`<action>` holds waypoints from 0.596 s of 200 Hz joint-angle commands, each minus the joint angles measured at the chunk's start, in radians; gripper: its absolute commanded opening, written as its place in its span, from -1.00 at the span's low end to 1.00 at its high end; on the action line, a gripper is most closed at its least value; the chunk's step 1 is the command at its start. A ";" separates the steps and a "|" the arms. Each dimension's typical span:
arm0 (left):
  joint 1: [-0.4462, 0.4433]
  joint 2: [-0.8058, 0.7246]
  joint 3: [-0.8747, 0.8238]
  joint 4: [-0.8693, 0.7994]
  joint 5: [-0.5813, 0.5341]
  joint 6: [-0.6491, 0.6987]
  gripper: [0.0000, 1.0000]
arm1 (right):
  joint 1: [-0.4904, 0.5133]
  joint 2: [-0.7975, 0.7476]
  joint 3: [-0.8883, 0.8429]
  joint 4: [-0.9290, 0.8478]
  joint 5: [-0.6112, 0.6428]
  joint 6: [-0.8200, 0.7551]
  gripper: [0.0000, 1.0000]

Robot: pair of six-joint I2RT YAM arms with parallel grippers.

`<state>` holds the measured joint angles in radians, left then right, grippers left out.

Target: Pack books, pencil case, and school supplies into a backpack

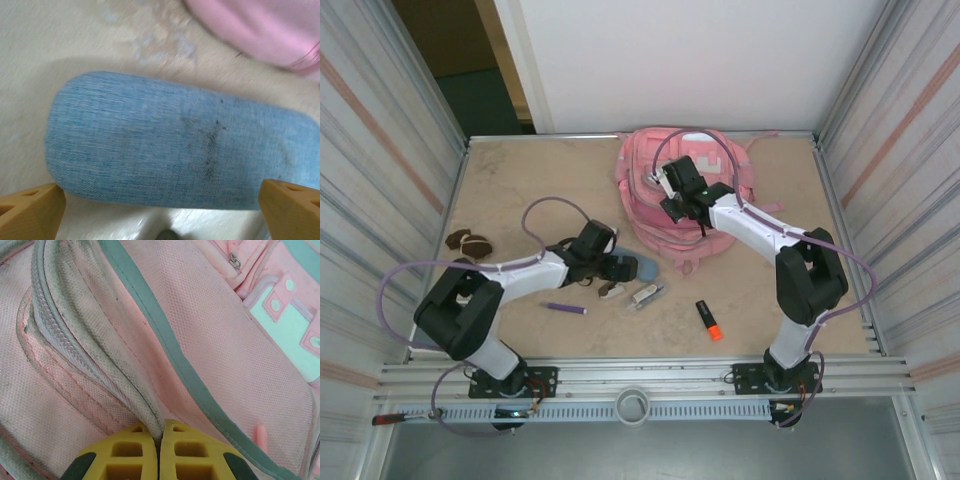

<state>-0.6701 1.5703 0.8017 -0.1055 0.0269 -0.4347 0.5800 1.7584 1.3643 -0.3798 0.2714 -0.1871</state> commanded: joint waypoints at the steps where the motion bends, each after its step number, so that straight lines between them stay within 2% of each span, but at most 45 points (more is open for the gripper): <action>1: -0.012 0.043 0.078 0.026 0.029 0.011 0.97 | -0.008 -0.062 -0.012 0.007 -0.015 0.057 -1.00; 36: -0.056 0.153 0.212 -0.016 -0.009 0.049 0.97 | -0.020 -0.074 -0.029 0.012 -0.023 0.068 -1.00; 67: -0.107 0.214 0.295 -0.060 -0.107 0.051 0.97 | -0.034 -0.088 -0.050 0.022 -0.047 0.085 -1.00; 100: -0.188 0.189 0.310 -0.128 -0.344 0.050 0.97 | -0.041 -0.098 -0.077 0.035 -0.063 0.095 -1.00; 119: -0.211 0.160 0.287 -0.152 -0.406 0.022 0.97 | -0.045 -0.100 -0.088 0.036 -0.064 0.101 -1.00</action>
<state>-0.8532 1.7790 1.0939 -0.1909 -0.2161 -0.4000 0.5472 1.7153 1.2976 -0.3489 0.2150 -0.1452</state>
